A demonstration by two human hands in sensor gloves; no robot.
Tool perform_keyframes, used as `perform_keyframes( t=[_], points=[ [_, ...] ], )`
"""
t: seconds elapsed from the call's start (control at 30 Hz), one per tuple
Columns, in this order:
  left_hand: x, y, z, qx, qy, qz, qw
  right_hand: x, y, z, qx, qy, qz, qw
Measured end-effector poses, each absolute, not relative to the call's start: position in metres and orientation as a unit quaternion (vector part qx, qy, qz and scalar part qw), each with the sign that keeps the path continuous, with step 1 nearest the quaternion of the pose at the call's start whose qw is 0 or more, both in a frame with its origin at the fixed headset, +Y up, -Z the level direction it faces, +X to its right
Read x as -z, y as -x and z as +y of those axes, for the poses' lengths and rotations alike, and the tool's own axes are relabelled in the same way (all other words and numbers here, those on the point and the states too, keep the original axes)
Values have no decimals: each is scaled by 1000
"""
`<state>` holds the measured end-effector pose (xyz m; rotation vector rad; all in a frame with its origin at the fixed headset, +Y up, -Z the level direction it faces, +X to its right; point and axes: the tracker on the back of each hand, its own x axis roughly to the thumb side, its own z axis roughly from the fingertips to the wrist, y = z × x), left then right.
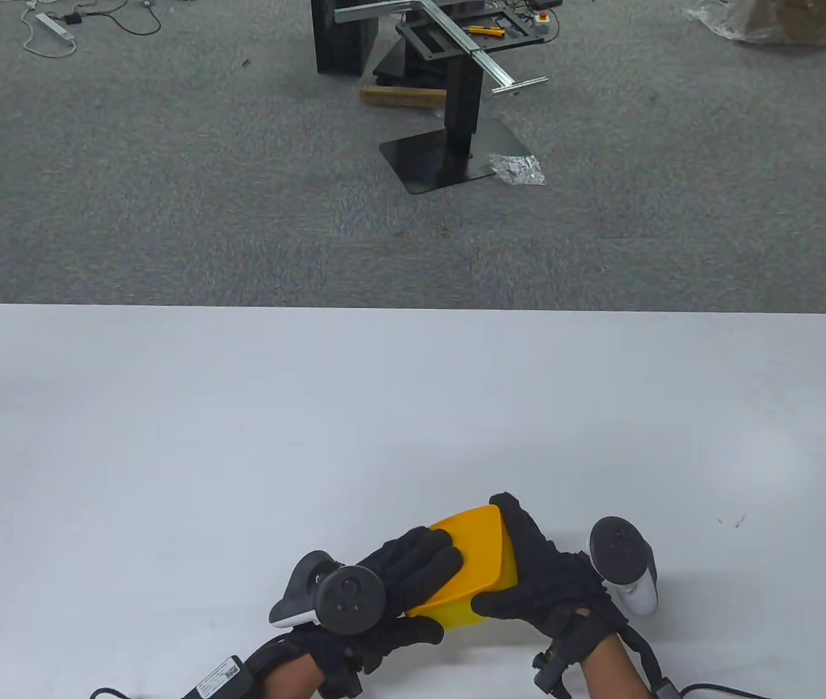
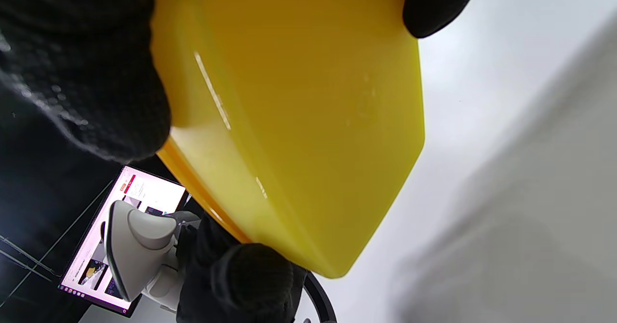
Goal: Remove lid from plastic food container
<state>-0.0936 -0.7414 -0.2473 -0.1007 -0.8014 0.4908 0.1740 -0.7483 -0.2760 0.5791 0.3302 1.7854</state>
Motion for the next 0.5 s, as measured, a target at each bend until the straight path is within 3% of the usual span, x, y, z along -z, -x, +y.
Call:
perform_keyframes(
  t=[0.5],
  points=[
    [241, 87, -726, -237, 80, -415, 875, 273, -183, -743, -759, -262, 155, 575]
  ],
)
